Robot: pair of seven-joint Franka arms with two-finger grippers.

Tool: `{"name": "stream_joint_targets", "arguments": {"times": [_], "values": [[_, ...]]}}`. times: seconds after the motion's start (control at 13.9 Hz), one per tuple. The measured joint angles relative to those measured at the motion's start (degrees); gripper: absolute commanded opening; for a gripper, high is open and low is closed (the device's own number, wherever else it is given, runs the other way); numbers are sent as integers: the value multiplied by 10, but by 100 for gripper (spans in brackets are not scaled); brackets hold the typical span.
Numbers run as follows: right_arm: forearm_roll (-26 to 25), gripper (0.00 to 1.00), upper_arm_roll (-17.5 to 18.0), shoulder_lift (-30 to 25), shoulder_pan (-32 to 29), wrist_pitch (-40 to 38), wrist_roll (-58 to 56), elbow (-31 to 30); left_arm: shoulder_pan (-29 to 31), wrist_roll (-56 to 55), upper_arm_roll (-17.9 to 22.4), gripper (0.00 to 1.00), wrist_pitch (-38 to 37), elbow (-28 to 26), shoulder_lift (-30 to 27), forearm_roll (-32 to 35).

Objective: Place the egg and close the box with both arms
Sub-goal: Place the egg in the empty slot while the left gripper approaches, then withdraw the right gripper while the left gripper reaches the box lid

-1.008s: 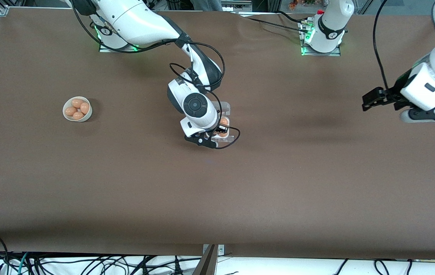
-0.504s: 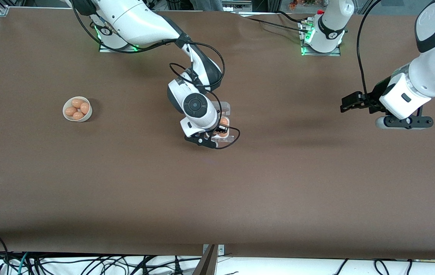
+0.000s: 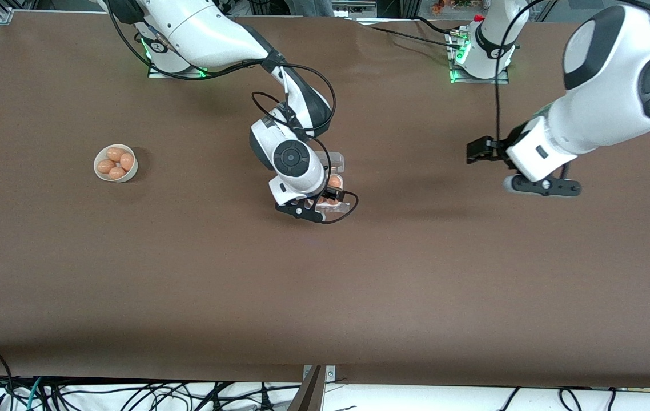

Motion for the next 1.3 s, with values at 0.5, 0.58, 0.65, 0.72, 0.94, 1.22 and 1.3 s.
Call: {"name": "stream_joint_targets", "arguments": {"times": [0.5,0.58,0.65,0.72,0.94,1.22,1.3], "values": [[0,100,-15,-21,-56,-6,-48,24,-33,-122,-1,24,0,0,53,-128],[0,100,-16,-29,-68,-16,-56,25,-45,-138,-2,11,-1,0,56,-129],[-1,100,-19,-36,-77,-29,-66,25,-60,-148,-2,4,-1,0,60,-129],[-1,100,-24,-44,-84,-45,-83,25,-78,-153,-3,0,-1,0,63,-129],[-1,100,-56,-73,-96,-94,-156,25,-133,-164,-5,0,-1,0,84,-130],[-3,100,-68,-149,-152,-124,-264,-29,-170,-166,-5,0,-1,0,124,-177],[-4,100,-69,-177,-174,-130,-304,-56,-176,-166,-5,0,-1,0,135,-191]]}}
